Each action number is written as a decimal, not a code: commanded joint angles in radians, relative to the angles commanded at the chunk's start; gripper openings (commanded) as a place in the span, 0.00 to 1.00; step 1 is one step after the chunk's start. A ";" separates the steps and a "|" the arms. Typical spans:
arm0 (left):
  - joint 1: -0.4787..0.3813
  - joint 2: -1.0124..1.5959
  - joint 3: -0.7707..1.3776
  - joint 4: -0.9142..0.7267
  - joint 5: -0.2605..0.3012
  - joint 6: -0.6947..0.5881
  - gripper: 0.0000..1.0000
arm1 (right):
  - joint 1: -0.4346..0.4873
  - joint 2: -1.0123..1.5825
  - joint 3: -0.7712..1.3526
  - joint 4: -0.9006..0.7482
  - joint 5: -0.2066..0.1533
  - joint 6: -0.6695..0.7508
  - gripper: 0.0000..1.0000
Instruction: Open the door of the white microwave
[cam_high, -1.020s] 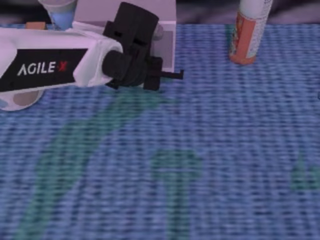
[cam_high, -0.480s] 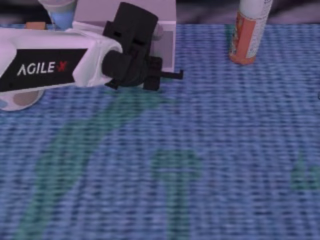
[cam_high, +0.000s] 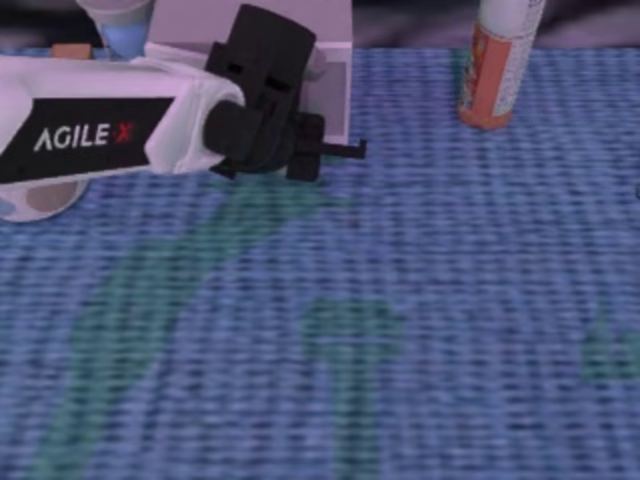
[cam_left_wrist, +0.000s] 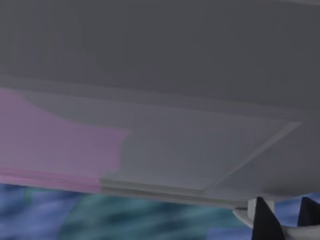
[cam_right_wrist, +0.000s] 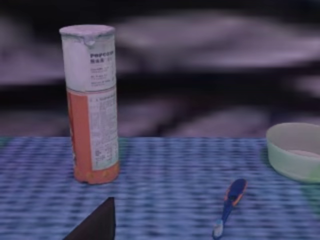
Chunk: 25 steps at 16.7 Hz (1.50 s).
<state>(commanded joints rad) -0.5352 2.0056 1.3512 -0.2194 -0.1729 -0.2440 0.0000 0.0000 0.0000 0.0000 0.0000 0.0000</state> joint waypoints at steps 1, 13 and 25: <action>0.000 0.000 0.000 0.000 0.000 0.000 0.00 | 0.000 0.000 0.000 0.000 0.000 0.000 1.00; 0.017 -0.041 -0.061 0.030 0.054 0.064 0.00 | 0.000 0.000 0.000 0.000 0.000 0.000 1.00; 0.018 -0.042 -0.063 0.031 0.055 0.067 0.00 | 0.000 0.000 0.000 0.000 0.000 0.000 1.00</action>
<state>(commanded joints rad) -0.5169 1.9635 1.2879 -0.1888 -0.1176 -0.1772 0.0000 0.0000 0.0000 0.0000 0.0000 0.0000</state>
